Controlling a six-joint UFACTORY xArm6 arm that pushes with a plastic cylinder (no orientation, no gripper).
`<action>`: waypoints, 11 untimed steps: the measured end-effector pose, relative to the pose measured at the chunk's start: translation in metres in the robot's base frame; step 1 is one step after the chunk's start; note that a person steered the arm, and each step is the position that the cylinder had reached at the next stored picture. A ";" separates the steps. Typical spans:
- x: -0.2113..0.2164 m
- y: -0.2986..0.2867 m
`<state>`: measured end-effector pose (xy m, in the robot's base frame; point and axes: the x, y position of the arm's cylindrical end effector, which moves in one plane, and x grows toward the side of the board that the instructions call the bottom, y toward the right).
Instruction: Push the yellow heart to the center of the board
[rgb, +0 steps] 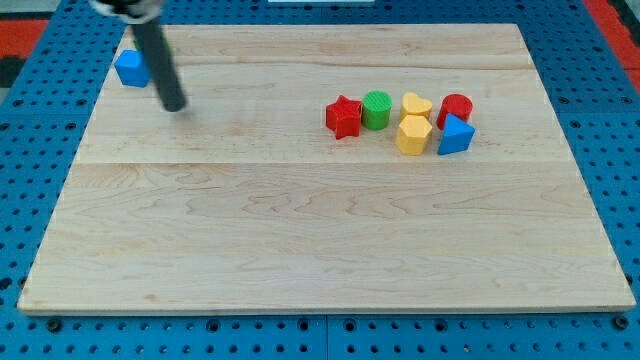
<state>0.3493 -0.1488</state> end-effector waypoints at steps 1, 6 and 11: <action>-0.028 0.101; 0.016 0.230; 0.008 0.200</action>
